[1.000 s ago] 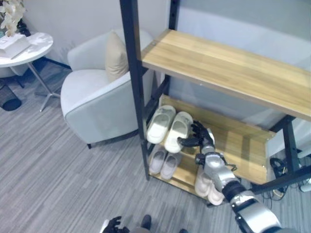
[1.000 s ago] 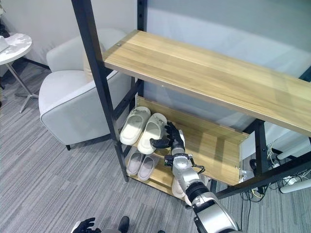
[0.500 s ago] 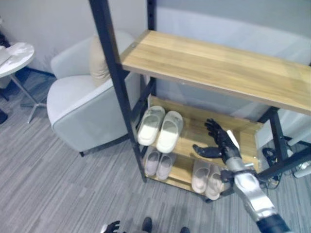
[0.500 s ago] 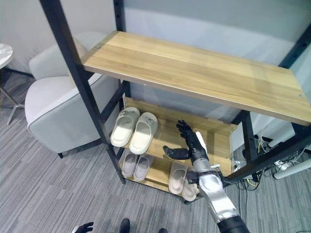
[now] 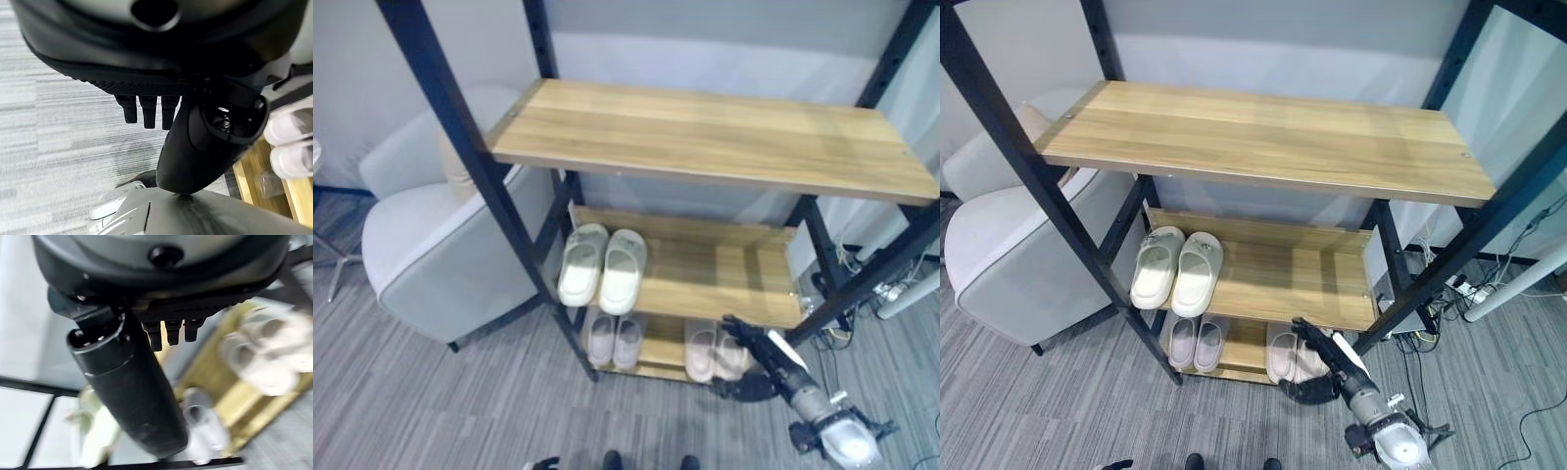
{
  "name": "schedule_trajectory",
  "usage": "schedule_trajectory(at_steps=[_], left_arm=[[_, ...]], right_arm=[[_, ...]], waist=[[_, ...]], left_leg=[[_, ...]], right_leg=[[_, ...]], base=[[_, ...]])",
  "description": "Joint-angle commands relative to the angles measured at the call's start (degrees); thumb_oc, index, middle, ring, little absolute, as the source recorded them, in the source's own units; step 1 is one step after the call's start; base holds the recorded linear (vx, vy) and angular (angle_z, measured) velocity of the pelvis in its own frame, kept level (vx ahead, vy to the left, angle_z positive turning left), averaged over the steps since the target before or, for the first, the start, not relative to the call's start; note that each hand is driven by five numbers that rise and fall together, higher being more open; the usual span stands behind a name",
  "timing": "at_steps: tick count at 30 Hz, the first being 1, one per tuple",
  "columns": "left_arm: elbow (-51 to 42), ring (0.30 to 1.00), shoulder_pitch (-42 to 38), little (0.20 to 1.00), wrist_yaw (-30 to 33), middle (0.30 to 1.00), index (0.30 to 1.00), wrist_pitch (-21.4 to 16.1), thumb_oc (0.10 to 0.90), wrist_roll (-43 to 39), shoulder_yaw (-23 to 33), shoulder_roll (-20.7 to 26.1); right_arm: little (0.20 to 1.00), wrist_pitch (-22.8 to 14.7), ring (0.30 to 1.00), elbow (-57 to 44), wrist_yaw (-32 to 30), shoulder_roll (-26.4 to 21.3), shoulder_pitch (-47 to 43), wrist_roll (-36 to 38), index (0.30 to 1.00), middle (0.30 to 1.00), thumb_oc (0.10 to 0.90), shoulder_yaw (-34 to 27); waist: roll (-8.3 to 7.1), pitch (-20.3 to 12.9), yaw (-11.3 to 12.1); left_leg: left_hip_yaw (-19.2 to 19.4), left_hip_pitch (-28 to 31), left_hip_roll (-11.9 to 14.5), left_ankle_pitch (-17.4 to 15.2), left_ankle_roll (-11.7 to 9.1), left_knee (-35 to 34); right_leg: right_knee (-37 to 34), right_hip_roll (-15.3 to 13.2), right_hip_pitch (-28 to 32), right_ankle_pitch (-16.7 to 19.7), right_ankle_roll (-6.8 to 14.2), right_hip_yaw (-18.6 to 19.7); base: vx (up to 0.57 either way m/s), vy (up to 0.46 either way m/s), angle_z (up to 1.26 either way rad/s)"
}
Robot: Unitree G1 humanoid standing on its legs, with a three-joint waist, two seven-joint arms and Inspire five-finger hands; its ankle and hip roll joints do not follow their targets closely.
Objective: Arrange the slippers neatly on the shoe rack.
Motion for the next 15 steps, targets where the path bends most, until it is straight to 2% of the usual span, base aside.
schedule_trajectory(at_steps=[1,4,5,13,15], left_arm=[[2.52,0.9,-5.72,0.9,-3.44,0.9,0.9,-2.97,0.8,1.69,-3.16,-5.66],[2.06,0.9,-5.87,0.9,-3.34,0.9,0.9,-2.87,0.8,2.07,-4.27,-5.46],[2.04,0.9,-5.89,0.9,-3.33,0.9,0.9,-2.86,0.8,2.06,-4.21,-5.4],[2.42,0.9,-7.34,0.9,-2.28,0.9,0.9,-2.28,0.8,1.68,-6.78,-4.54],[2.45,0.9,-7.45,0.9,-2.22,0.9,0.9,-2.34,0.8,1.77,-6.97,-4.37]], right_arm=[[0.9,-2.9,0.9,2.98,-4.08,-3.26,-4.37,-8.03,0.9,0.9,0.8,1.84],[0.9,-2.2,0.9,14.59,-6.83,-1.44,-7.31,-13.77,0.9,0.9,0.8,5.42],[0.9,-2.39,0.9,15.0,-7.03,-1.26,-7.6,-13.88,0.9,0.9,0.8,5.63],[0.9,1.56,0.9,50.42,-12.47,8.95,-15.71,-16.43,0.9,0.9,0.8,10.76],[0.9,1.85,0.9,52.4,-12.74,9.66,-16.18,-16.47,0.9,0.9,0.8,10.87]], waist=[[0.57,-2.01,0.26],[0.84,-1.85,0.42],[0.78,-1.81,0.39],[1.31,-1.57,1.68],[1.28,-1.55,1.79]], left_leg=[[0.53,2.43,2.65,-6.23,-3.23,-0.18],[0.87,2.38,2.8,-6.08,-3.17,-0.18],[0.91,2.4,2.82,-6.1,-3.18,-0.18],[0.18,3.07,2.96,-5.95,-3.16,-0.18],[0.05,3.13,2.96,-5.96,-3.17,-0.18]], right_leg=[[1.22,-1.09,0.5,-4.23,3.39,-0.15],[1.03,-0.96,0.44,-4.14,3.42,0.13],[1.03,-0.94,0.43,-4.13,3.41,0.17],[0.66,-0.4,1.64,-4.6,2.96,0.17],[0.62,-0.36,1.82,-4.67,2.91,0.14]], base=[[-0.03,-0.04,-0.09],[-0.03,-0.038,-0.17],[0.0,-0.029,-0.08],[0.0,-0.035,-0.01],[0.01,-0.039,0.04]])
